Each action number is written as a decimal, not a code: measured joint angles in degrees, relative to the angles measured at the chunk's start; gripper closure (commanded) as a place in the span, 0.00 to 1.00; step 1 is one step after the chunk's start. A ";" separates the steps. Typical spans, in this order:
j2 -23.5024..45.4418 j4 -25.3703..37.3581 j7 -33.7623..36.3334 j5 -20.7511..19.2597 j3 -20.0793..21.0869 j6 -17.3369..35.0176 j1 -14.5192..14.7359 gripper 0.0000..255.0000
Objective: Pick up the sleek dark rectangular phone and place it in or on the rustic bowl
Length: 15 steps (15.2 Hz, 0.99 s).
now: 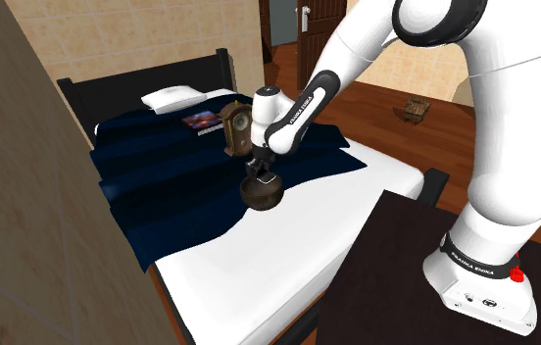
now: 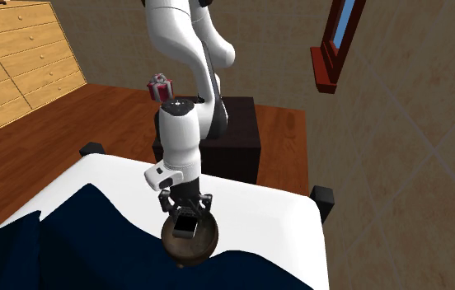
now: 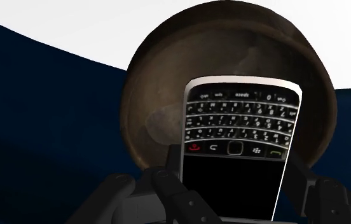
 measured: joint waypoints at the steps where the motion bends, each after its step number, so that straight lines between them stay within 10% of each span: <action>1: 0.76 0.32 0.23 -0.38 -0.38 0.46 0.26 1.00; 12: 4.05 0.94 1.89 -2.30 -2.39 3.21 1.86 1.00; 13: 4.05 0.95 1.89 -2.30 -2.39 3.22 1.86 0.00; 15: 4.05 0.95 1.89 -2.30 -2.39 3.22 1.87 0.00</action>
